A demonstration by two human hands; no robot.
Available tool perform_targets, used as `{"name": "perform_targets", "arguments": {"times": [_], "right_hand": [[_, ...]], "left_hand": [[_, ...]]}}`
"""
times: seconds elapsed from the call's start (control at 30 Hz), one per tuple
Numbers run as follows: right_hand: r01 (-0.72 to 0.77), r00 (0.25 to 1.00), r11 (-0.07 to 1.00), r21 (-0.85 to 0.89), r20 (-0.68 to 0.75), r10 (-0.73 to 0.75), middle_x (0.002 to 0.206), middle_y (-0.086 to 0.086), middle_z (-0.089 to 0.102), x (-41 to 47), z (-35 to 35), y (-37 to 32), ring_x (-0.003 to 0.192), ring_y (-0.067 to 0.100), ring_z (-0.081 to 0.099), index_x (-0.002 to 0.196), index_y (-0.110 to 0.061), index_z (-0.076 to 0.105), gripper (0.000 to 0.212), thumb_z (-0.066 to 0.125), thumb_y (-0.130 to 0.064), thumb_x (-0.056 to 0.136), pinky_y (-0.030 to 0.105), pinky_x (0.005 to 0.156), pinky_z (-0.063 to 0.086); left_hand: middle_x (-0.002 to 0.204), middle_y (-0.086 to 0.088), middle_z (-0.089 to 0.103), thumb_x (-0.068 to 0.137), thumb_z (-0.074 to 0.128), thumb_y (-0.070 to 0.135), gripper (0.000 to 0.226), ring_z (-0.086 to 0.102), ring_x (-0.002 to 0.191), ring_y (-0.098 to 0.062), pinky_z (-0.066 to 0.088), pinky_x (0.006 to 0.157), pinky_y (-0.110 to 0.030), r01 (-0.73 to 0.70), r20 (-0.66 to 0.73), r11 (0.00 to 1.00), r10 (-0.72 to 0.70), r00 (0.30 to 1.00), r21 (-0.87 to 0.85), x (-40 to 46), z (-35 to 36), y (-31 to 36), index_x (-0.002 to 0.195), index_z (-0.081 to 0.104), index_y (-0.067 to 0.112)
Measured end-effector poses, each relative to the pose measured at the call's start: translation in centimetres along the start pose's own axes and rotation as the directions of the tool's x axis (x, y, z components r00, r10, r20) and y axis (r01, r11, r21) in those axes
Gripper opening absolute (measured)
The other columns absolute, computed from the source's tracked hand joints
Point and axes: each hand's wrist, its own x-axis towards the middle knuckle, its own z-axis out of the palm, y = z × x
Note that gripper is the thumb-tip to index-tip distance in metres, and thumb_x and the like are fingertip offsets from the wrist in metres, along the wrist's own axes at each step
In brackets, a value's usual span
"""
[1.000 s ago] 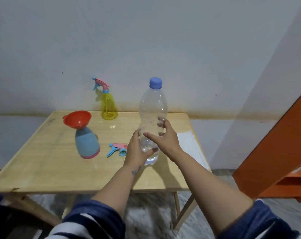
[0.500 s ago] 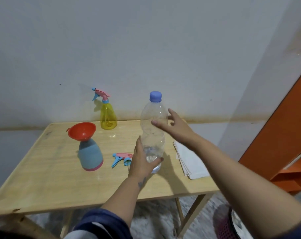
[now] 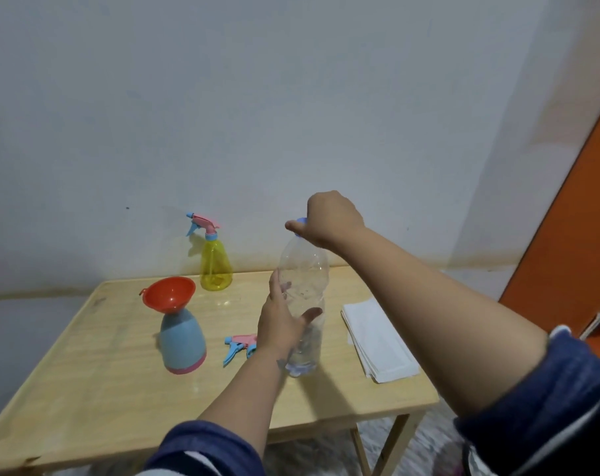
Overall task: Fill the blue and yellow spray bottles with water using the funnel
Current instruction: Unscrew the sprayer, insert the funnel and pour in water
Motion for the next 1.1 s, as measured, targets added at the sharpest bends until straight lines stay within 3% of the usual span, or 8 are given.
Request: {"name": "perform_targets", "arguments": {"times": [0.1, 0.2, 0.43, 0.5, 0.57, 0.73, 0.9, 1.1], "right_hand": [[0.067, 0.994, 0.997, -0.024, 0.091, -0.064, 0.068, 0.005, 0.054, 0.3, -0.4, -0.1, 0.076, 0.028, 0.053, 0.063, -0.012, 0.048, 0.036, 0.058, -0.036, 0.087, 0.027, 0.050, 0.033], [0.176, 0.965, 0.984, -0.014, 0.201, -0.170, 0.100, 0.010, 0.068, 0.4, -1.4, 0.5, 0.098, 0.028, 0.060, 0.100, -0.005, 0.067, 0.031, 0.056, -0.033, 0.090, 0.034, 0.077, 0.050], [0.255, 0.906, 0.967, -0.027, 0.357, -0.229, 0.124, 0.004, 0.060, 0.8, -3.5, 0.9, 0.103, 0.019, 0.051, 0.124, -0.023, 0.063, 0.034, 0.057, -0.035, 0.092, 0.028, 0.088, 0.040], [0.219, 0.924, 0.971, -0.098, 0.339, -0.175, 0.113, 0.005, 0.065, 1.0, -3.3, 0.8, 0.106, 0.023, 0.057, 0.112, -0.018, 0.069, 0.045, 0.053, -0.054, 0.090, 0.033, 0.088, 0.045], [0.147, 0.960, 0.974, -0.175, 0.262, -0.098, 0.076, 0.004, 0.060, 1.1, -2.8, 0.4, 0.081, 0.025, 0.058, 0.067, -0.014, 0.062, 0.057, 0.048, -0.066, 0.086, 0.031, 0.070, 0.044], [0.184, 0.967, 0.951, -0.249, 0.219, -0.129, 0.058, 0.003, 0.041, 1.3, -2.3, -0.9, 0.059, 0.023, 0.045, 0.052, -0.012, 0.039, 0.049, 0.055, -0.036, 0.091, 0.027, 0.051, 0.031], [0.327, 0.903, 0.928, -0.179, 0.349, -0.250, 0.113, 0.013, 0.067, 1.3, -3.7, -0.1, 0.100, 0.029, 0.061, 0.106, -0.008, 0.070, 0.028, 0.058, -0.027, 0.090, 0.036, 0.079, 0.049], [0.296, 0.918, 0.954, 0.047, 0.262, -0.298, 0.122, 0.003, 0.063, 1.8, -4.8, 1.2, 0.098, 0.017, 0.053, 0.121, -0.018, 0.063, 0.030, 0.059, -0.016, 0.091, 0.024, 0.082, 0.037]], "left_hand": [[0.141, 0.003, 0.049, 0.072, 0.083, 0.028, 0.107, 0.049, 0.127, -0.019, 0.041, 0.097, -0.030, 0.012, 0.022, 0.999, -0.011, 1.000, -0.039, 0.1, -0.2, 0.1, 0.151, 0.011, 0.030], [0.141, 0.003, 0.049, 0.073, 0.083, 0.025, 0.106, 0.048, 0.128, -0.019, 0.040, 0.100, -0.030, 0.018, 0.042, 0.998, -0.016, 0.999, -0.058, 0.0, -0.6, 0.2, 0.151, 0.011, 0.031], [0.142, 0.003, 0.048, 0.073, 0.083, 0.024, 0.105, 0.045, 0.131, -0.020, 0.039, 0.104, -0.035, 0.023, 0.061, 0.997, -0.018, 0.998, -0.070, -0.1, -0.6, 0.5, 0.151, 0.012, 0.032], [0.141, 0.004, 0.049, 0.072, 0.083, 0.024, 0.104, 0.046, 0.130, -0.020, 0.040, 0.102, -0.034, 0.026, 0.052, 0.998, -0.022, 0.998, -0.065, -0.1, -0.6, 0.5, 0.150, 0.014, 0.031], [0.141, 0.004, 0.049, 0.072, 0.083, 0.026, 0.104, 0.047, 0.128, -0.020, 0.041, 0.101, -0.033, 0.026, 0.043, 0.998, -0.024, 0.999, -0.053, -0.2, -0.5, 0.4, 0.150, 0.015, 0.031], [0.143, 0.005, 0.048, 0.073, 0.082, 0.025, 0.102, 0.046, 0.131, -0.021, 0.040, 0.102, -0.035, 0.022, 0.049, 0.999, -0.019, 0.999, -0.049, -0.3, -0.5, 0.7, 0.150, 0.015, 0.032], [0.142, 0.004, 0.050, 0.072, 0.083, 0.025, 0.104, 0.046, 0.131, -0.020, 0.039, 0.106, -0.036, 0.026, 0.058, 0.998, -0.022, 0.998, -0.059, -0.3, -0.7, 0.5, 0.150, 0.015, 0.032], [0.141, 0.001, 0.050, 0.070, 0.085, 0.024, 0.105, 0.046, 0.130, -0.019, 0.034, 0.097, -0.024, 0.020, 0.066, 0.997, -0.016, 0.998, -0.072, -0.2, -0.8, 0.4, 0.149, 0.016, 0.032]]}}
